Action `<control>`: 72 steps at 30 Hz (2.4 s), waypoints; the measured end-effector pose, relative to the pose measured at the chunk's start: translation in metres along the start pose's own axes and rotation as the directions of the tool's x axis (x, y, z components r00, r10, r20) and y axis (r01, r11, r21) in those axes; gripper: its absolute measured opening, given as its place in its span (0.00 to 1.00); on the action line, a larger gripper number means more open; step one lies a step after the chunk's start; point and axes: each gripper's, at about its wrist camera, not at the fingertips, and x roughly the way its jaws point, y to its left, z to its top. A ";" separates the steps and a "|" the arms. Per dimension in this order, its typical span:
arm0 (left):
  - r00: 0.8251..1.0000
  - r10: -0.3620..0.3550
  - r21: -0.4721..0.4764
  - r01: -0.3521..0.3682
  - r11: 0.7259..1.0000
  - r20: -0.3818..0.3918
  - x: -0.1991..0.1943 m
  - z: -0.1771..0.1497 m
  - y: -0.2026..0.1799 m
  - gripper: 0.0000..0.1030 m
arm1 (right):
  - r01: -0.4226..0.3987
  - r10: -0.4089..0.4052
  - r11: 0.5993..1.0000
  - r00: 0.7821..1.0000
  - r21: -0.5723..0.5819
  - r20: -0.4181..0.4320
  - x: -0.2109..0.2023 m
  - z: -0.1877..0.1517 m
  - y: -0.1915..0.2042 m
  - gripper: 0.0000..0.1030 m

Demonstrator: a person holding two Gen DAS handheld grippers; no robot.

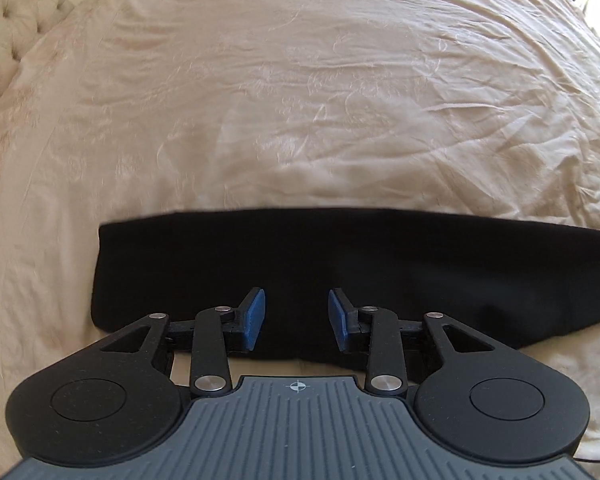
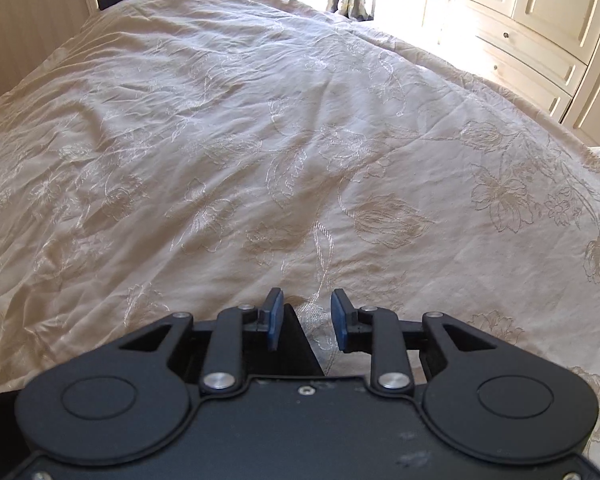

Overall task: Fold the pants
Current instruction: 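Move the right gripper to the edge of the folded trousers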

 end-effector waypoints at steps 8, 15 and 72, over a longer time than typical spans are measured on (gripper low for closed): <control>0.994 -0.065 -0.092 0.057 0.994 -0.089 -0.011 -0.085 -0.009 0.33 | -0.248 0.253 0.967 0.963 -0.064 0.090 -0.074 -0.022 0.031 0.30; 0.992 -0.093 -0.041 0.089 0.995 -0.085 0.001 -0.104 -0.008 0.33 | -0.540 0.521 0.820 0.841 -0.191 -0.145 -0.127 -0.114 0.133 0.30; 0.966 -0.252 0.060 0.255 0.965 -0.057 0.037 -0.084 0.070 0.33 | -0.691 0.707 0.687 0.564 0.224 -0.427 -0.117 -0.179 0.313 0.06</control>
